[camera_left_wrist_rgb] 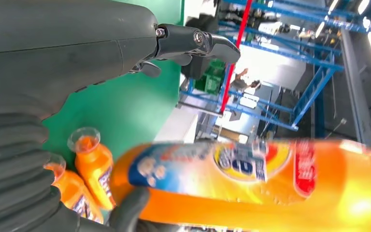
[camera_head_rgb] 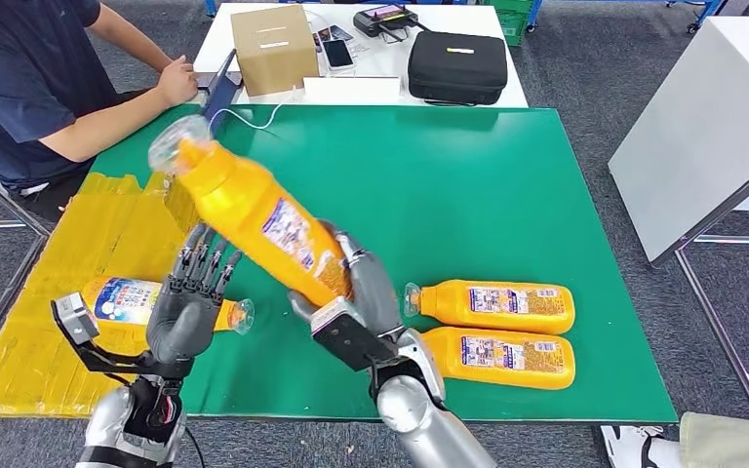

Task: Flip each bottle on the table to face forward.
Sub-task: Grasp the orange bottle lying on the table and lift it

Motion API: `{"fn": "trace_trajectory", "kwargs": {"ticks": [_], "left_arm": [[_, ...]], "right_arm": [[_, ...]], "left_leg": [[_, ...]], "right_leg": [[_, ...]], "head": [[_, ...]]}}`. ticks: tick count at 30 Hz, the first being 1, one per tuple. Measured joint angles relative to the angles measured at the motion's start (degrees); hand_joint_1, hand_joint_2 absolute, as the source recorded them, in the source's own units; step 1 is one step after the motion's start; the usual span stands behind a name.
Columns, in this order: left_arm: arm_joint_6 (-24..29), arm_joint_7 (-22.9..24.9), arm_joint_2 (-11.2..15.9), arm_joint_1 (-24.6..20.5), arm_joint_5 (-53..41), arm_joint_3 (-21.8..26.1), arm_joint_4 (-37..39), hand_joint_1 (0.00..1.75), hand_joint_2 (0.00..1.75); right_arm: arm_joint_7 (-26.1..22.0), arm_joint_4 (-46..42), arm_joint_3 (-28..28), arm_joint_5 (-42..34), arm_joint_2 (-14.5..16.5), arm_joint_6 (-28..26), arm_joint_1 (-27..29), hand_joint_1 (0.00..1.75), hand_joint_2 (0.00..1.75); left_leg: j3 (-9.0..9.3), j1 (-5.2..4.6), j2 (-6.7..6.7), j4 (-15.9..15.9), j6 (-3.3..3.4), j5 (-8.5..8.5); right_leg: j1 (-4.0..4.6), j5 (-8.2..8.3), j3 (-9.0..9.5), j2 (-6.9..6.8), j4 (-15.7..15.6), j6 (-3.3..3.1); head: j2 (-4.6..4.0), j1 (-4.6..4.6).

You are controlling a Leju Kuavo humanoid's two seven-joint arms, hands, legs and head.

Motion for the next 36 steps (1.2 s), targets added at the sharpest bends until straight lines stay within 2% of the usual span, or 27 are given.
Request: {"fn": "trace_trajectory", "kwargs": {"ticks": [11,25,26,29,30,36], "left_arm": [[-2.09,0.86,0.47,1.04,2.6,-4.12,-1.24,0.0,1.75],[-1.2,0.85,2.59,1.79,2.56,-3.41,-1.07,0.0,1.75],[-1.07,0.84,2.66,1.84,2.59,-3.21,-1.05,0.09,1.75],[-0.82,0.75,2.77,1.77,2.58,-2.74,-1.04,1.4,1.75],[-0.79,0.7,2.78,1.79,2.56,-2.63,-1.04,1.75,1.75],[-0.89,0.16,2.8,2.1,2.62,-2.13,-1.04,1.75,1.75]], "right_arm": [[3.11,8.3,4.82,0.81,2.25,5.26,-1.83,1.75,1.75],[3.01,20.2,10.25,2.79,3.94,6.84,-5.51,1.75,1.75],[2.94,21.0,10.86,2.68,4.02,6.89,-5.75,1.75,1.75],[2.92,22.99,12.72,1.89,4.11,7.18,-6.21,1.75,1.75],[2.99,23.39,13.15,1.6,4.12,7.24,-6.31,1.75,1.75],[3.33,24.34,13.67,1.33,4.2,7.32,-6.59,1.75,1.75]], "left_leg": [[-0.02,0.01,-0.01,0.0,0.0,0.0],[-0.04,0.01,0.11,0.0,0.0,0.0],[-0.04,0.01,0.11,0.0,-0.01,0.0],[-0.06,0.02,0.12,0.0,-0.01,0.0],[-0.06,0.01,0.14,0.0,-0.01,0.0],[-0.07,0.01,0.16,0.0,-0.01,0.0]], "right_leg": [[0.01,0.0,-0.03,0.0,0.0,0.0],[0.0,-0.01,-0.16,0.03,0.0,-0.01],[0.0,-0.01,-0.17,0.03,0.0,-0.01],[0.01,0.0,-0.19,0.03,0.0,-0.01],[0.01,0.0,-0.19,0.03,0.0,-0.01],[0.0,-0.01,-0.21,0.03,0.0,-0.01]], "head": [[0.0,0.0],[0.0,-0.01],[0.0,-0.01],[0.0,0.0],[0.0,0.0],[0.0,0.0]]}}
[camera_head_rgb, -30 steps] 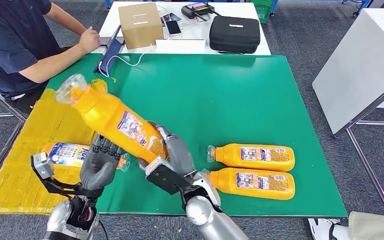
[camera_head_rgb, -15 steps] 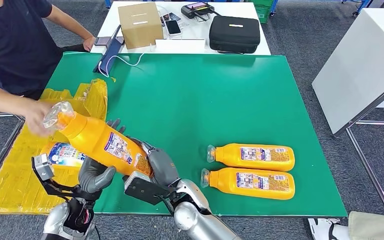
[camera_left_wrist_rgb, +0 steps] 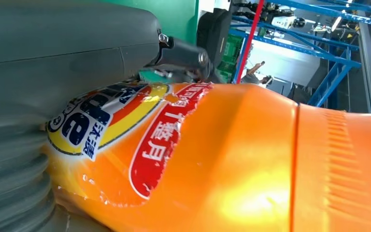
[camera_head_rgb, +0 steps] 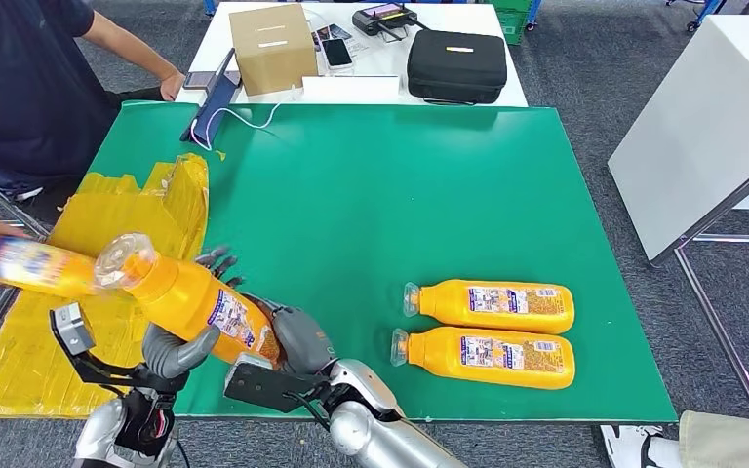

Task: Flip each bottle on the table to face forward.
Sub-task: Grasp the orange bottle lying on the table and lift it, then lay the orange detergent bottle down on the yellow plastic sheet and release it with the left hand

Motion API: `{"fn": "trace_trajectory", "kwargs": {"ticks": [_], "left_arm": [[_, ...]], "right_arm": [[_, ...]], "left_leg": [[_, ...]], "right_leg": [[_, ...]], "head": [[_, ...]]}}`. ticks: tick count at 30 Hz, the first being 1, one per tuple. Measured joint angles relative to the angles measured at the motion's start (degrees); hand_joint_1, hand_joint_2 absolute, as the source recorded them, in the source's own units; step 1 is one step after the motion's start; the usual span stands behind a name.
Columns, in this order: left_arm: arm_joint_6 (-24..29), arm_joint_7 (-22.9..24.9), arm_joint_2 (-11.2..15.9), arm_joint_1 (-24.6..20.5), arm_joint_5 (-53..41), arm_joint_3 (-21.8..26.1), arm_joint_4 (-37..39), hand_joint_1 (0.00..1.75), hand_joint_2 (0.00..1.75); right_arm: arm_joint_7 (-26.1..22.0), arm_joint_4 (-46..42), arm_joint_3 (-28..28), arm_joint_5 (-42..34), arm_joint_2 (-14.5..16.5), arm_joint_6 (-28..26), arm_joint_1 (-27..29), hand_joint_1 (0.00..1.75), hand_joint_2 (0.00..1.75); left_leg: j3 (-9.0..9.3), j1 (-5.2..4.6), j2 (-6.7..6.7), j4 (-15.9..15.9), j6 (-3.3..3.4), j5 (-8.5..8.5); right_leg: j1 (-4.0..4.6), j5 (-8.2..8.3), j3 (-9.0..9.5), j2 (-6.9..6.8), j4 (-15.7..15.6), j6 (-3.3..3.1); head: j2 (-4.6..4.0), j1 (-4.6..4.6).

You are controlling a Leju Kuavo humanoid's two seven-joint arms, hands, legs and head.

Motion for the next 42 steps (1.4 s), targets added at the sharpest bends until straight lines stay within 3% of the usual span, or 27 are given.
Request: {"fn": "trace_trajectory", "kwargs": {"ticks": [20,21,24,25,26,28,31,33,35,42], "left_arm": [[-0.3,-0.14,0.0,0.07,0.07,0.52,0.0,1.75,1.75],[-0.4,-0.24,0.0,0.09,0.05,0.54,0.0,1.75,1.75],[-0.66,-1.07,0.0,0.12,-0.64,0.59,-0.01,1.75,1.75],[-0.47,-1.63,0.0,0.1,-1.51,0.6,-0.02,1.75,1.75],[0.36,-2.63,0.0,0.03,-3.2,0.6,-0.09,1.75,1.75],[5.77,-6.25,0.08,-0.33,-10.55,0.59,-0.59,1.75,1.75],[23.82,-11.46,0.5,-1.71,-35.73,1.51,-1.97,1.75,1.75],[32.85,-11.68,1.08,-2.62,-55.03,3.23,-2.31,1.75,1.75],[36.74,-10.97,1.88,-2.99,-66.96,5.33,-1.95,1.75,1.75],[50.45,-6.26,4.55,-2.11,-87.31,10.76,2.28,1.75,1.75]], "right_arm": [[0.06,0.9,0.34,0.71,0.13,0.02,-0.17,1.75,1.75],[0.06,0.9,0.32,0.77,0.12,0.02,-0.17,1.68,1.75],[0.19,0.75,0.13,1.2,0.09,-0.19,-0.14,0.37,1.75],[0.39,0.56,0.01,1.62,0.07,-0.56,-0.12,0.0,1.31],[0.74,0.2,-0.14,2.25,0.0,-1.39,-0.08,0.0,0.87],[1.83,-1.84,-0.84,3.59,-0.54,-3.87,0.58,0.0,0.0],[3.83,-10.44,-3.8,4.78,-3.36,-4.85,3.43,0.0,0.0],[4.5,-17.41,-6.59,5.59,-5.94,-3.18,5.36,0.0,0.0],[4.46,-24.27,-9.51,6.72,-8.82,-1.91,7.73,0.0,0.0],[1.19,-45.35,-18.6,8.35,-20.36,-2.06,21.55,0.0,0.0]], "left_leg": [[0.0,0.0,0.01,0.0,0.0,0.0],[0.0,0.0,0.01,0.0,0.0,0.0],[0.0,0.0,0.01,0.0,0.0,0.0],[0.0,0.0,0.01,0.0,0.0,0.0],[0.0,0.0,0.01,0.0,0.0,0.0],[-0.01,0.0,-0.04,0.0,0.0,0.0],[-0.04,0.0,-0.19,0.0,0.01,0.01],[-0.03,-0.02,-0.2,0.0,0.01,0.0],[-0.03,-0.02,-0.19,0.01,0.01,0.0],[-0.07,-0.05,-0.23,0.02,0.06,-0.17]], "right_leg": [[0.0,0.0,-0.02,0.0,0.0,0.0],[0.0,0.0,-0.02,0.0,0.0,0.0],[0.0,0.0,-0.03,0.0,0.0,0.0],[0.0,0.0,-0.03,0.0,0.0,0.0],[0.0,0.0,-0.03,0.0,0.0,0.0],[0.0,0.0,-0.02,-0.01,0.0,0.0],[0.0,0.0,0.03,-0.06,0.0,0.0],[-0.01,0.01,0.03,-0.06,0.0,0.01],[-0.02,0.01,0.03,-0.06,-0.01,0.01],[-0.04,-0.06,0.03,-0.07,-0.04,0.04]], "head": [[0.0,0.01],[0.0,0.01],[0.0,0.0],[0.0,0.0],[0.0,0.0],[0.0,0.0],[0.0,0.02],[0.0,0.0],[0.0,0.0],[0.0,-0.01]]}}
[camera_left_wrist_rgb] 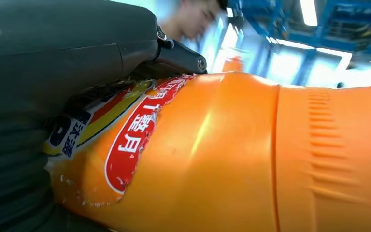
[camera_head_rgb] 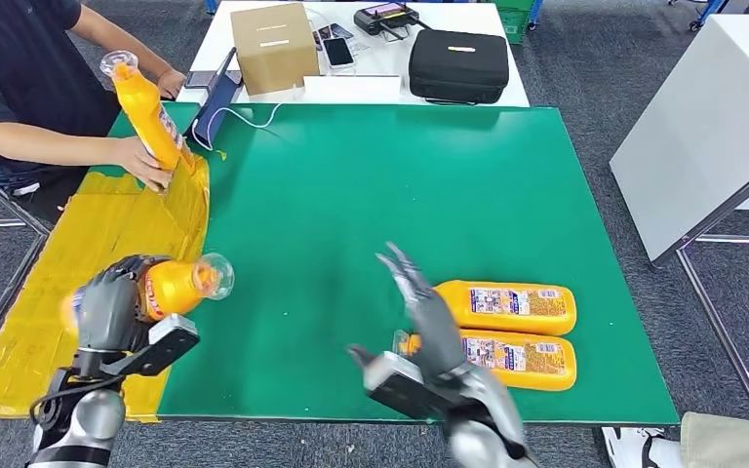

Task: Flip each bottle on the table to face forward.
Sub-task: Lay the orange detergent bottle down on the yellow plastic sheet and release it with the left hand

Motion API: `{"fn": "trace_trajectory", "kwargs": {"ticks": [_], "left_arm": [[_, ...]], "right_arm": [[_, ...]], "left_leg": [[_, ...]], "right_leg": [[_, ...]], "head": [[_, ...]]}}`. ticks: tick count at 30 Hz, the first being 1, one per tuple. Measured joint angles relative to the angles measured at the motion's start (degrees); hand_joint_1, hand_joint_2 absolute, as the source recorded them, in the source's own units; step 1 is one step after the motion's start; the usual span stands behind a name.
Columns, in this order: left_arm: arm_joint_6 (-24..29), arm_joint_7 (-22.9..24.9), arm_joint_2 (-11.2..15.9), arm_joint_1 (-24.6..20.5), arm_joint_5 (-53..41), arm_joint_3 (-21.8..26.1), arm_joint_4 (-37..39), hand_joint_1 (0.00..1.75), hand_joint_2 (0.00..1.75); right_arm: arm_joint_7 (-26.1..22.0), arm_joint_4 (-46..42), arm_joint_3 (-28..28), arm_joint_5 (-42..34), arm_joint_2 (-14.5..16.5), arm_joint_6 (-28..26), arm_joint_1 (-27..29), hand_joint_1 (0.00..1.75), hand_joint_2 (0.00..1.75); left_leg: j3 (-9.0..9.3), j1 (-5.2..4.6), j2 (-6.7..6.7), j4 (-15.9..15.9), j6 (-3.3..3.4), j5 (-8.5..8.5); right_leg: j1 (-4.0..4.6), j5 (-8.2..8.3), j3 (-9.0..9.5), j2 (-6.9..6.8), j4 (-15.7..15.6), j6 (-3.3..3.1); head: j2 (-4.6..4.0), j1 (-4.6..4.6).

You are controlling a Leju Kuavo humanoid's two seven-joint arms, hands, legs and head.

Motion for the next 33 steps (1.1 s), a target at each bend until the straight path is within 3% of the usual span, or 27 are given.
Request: {"fn": "trace_trajectory", "kwargs": {"ticks": [3,6,14,18,26,27,28,29,30,31,32,33], "left_arm": [[3.45,1.93,0.7,0.85,-6.19,1.21,2.14,1.75,1.75],[3.84,2.56,0.96,1.07,-7.49,1.74,3.46,1.75,1.75],[0.19,4.44,2.21,-0.88,-12.38,1.46,11.32,1.75,1.75],[-4.25,2.79,3.95,-3.15,-11.49,-0.21,17.28,1.75,1.75],[-4.69,2.14,5.64,-6.0,-10.59,-1.85,22.46,1.75,1.75],[-4.69,2.14,5.71,-6.14,-10.59,-1.96,22.72,1.75,1.75],[-4.69,2.14,5.76,-6.28,-10.59,-2.07,22.96,1.43,1.75],[-4.71,2.14,5.82,-6.4,-10.59,-2.18,23.17,0.99,1.75],[-4.75,2.14,5.86,-6.5,-10.59,-2.26,23.34,0.56,1.31],[-4.81,2.16,5.91,-6.59,-10.61,-2.34,23.51,0.12,0.87],[-4.9,2.21,5.98,-6.67,-10.69,-2.46,23.71,0.0,0.44],[-5.04,2.25,6.14,-6.81,-10.82,-2.69,24.06,0.0,0.0]], "right_arm": [[-1.58,-7.53,-4.39,-1.21,-4.75,0.04,6.61,0.0,0.0],[-1.95,-12.03,-6.89,-1.51,-7.53,0.27,9.98,0.0,0.0],[-1.94,-18.57,-11.49,-3.14,-13.06,2.94,15.18,0.0,0.0],[-2.3,-19.09,-12.83,-3.49,-14.64,5.44,15.67,0.0,0.0],[-2.42,-19.08,-13.52,-3.59,-15.53,5.86,15.64,0.0,0.0],[-2.42,-19.08,-13.53,-3.59,-15.58,5.86,15.65,0.0,0.44],[-2.42,-19.08,-13.55,-3.59,-15.62,5.86,15.65,0.0,0.87],[-2.42,-19.09,-13.56,-3.59,-15.65,5.88,15.65,0.0,1.31],[-2.42,-19.09,-13.57,-3.59,-15.68,5.93,15.65,0.0,1.75],[-2.42,-19.09,-13.57,-3.54,-15.69,6.03,15.65,0.0,1.75],[-2.42,-19.09,-13.57,-3.44,-15.69,6.17,15.64,0.0,1.75],[-2.42,-19.08,-13.53,-3.17,-15.7,6.42,15.57,0.0,1.75]], "left_leg": [[-0.05,-0.02,0.01,0.0,0.04,-0.09],[-0.03,-0.01,0.03,0.0,0.02,-0.13],[0.04,0.0,0.04,0.0,0.02,-0.11],[0.1,-0.03,0.03,-0.01,0.02,-0.11],[0.63,-0.02,-0.01,-0.04,-0.03,-0.23],[0.69,-0.01,-0.01,-0.04,-0.04,-0.24],[0.75,-0.01,-0.01,-0.05,-0.05,-0.24],[0.8,-0.01,-0.01,-0.05,-0.06,-0.25],[0.84,-0.01,-0.01,-0.05,-0.06,-0.24],[0.89,-0.01,-0.01,-0.05,-0.06,-0.24],[0.92,-0.01,-0.01,-0.05,-0.06,-0.24],[0.93,-0.01,-0.01,-0.05,-0.06,-0.24]], "right_leg": [[0.0,-0.07,-0.02,0.02,0.0,0.09],[0.0,-0.08,-0.05,0.04,-0.01,0.1],[0.0,-0.09,0.02,0.04,0.0,0.1],[-0.02,-0.09,0.1,0.04,0.0,0.1],[-0.01,-0.2,0.64,0.03,-0.01,0.02],[0.0,-0.21,0.7,0.03,-0.01,0.01],[0.0,-0.22,0.75,0.03,-0.01,0.0],[0.0,-0.22,0.8,0.03,-0.01,0.0],[0.0,-0.22,0.85,0.03,-0.01,-0.01],[0.0,-0.22,0.89,0.03,-0.01,-0.01],[0.0,-0.22,0.92,0.03,-0.01,-0.01],[0.0,-0.22,0.95,0.03,0.0,-0.01]], "head": [[0.0,0.0],[0.0,0.0],[0.0,0.01],[0.0,-0.01],[0.0,-0.02],[0.0,-0.02],[0.0,-0.02],[0.0,-0.02],[0.0,-0.02],[0.0,-0.02],[0.0,-0.02],[0.0,-0.01]]}}
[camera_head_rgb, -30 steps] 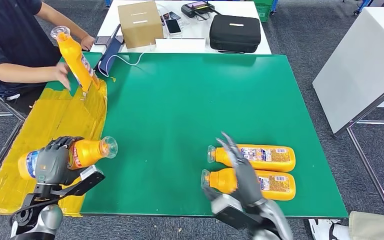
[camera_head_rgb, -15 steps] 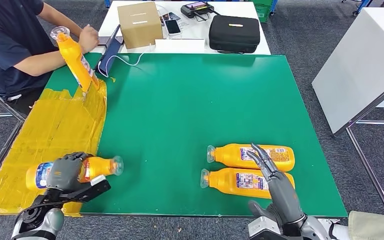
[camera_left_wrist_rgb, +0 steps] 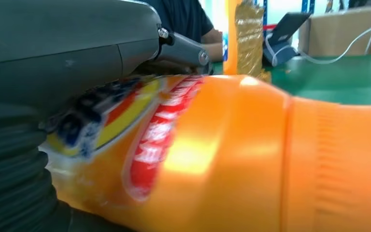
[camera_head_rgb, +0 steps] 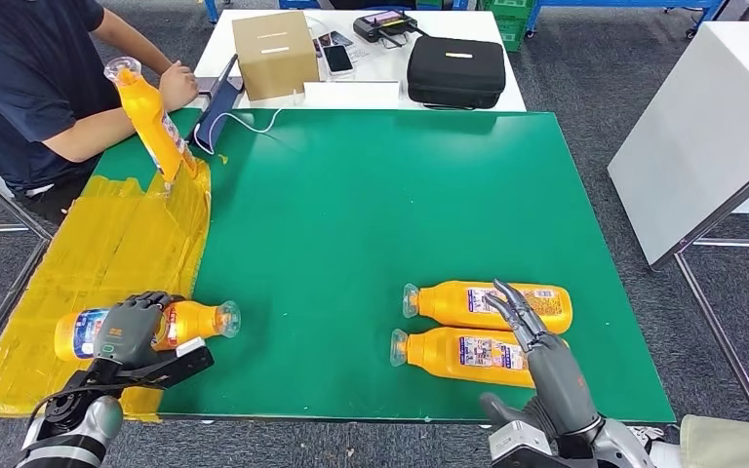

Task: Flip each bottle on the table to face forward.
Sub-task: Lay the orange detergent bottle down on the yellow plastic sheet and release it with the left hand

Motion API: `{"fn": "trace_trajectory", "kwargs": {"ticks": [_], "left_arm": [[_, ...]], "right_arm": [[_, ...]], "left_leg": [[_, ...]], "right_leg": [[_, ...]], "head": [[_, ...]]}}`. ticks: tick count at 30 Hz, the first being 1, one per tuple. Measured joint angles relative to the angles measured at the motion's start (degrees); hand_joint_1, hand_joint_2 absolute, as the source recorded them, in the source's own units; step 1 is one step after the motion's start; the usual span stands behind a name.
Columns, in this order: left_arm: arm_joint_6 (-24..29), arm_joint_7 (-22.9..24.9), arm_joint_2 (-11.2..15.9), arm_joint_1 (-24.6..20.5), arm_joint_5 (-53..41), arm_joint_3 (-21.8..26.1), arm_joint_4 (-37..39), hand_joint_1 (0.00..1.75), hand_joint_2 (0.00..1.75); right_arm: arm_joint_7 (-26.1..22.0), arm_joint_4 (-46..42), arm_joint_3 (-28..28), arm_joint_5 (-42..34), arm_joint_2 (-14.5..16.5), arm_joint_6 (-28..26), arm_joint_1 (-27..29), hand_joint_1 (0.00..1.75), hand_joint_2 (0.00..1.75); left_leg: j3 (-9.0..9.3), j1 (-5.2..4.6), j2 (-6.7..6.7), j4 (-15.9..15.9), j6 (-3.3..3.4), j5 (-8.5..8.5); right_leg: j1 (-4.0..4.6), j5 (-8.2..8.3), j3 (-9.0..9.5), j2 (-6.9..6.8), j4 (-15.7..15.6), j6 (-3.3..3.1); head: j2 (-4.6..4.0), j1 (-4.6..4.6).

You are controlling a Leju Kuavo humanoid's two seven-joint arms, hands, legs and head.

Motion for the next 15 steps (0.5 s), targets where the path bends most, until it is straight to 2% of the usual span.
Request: {"fn": "trace_trajectory", "kwargs": {"ticks": [4,9,11,15], "left_arm": [[-0.54,-1.18,1.2,-0.51,1.27,-1.36,1.48,0.0,0.0],[-1.12,-2.29,2.12,-0.34,3.81,-2.14,1.57,0.0,0.0],[-1.34,-3.27,2.2,-0.11,6.21,-2.31,1.17,0.0,0.0],[-4.02,-6.04,2.06,0.43,13.98,-2.3,-0.72,0.0,0.0]], "right_arm": [[0.76,0.14,0.72,2.02,-0.6,1.32,-0.57,0.0,1.75],[3.9,0.26,1.93,4.39,-2.54,1.84,-0.59,0.0,1.75],[7.42,0.37,2.44,6.56,-3.72,3.14,-0.53,0.0,1.75],[15.21,0.98,3.02,8.76,-8.77,6.16,0.36,0.0,1.75]], "left_leg": [[0.03,0.0,0.0,0.0,0.01,0.02],[0.02,-0.04,-0.06,0.0,0.04,0.03],[0.01,-0.06,-0.05,0.01,0.04,0.01],[-0.03,-0.06,-0.08,0.02,0.05,0.01]], "right_leg": [[0.0,0.0,0.04,0.0,0.01,0.0],[-0.05,0.0,0.04,-0.02,0.0,0.01],[-0.06,-0.01,0.02,-0.02,-0.01,0.01],[-0.08,-0.01,-0.02,-0.03,-0.01,0.03]], "head": [[0.0,-0.01],[0.0,-0.01],[0.0,-0.02],[0.0,0.01]]}}
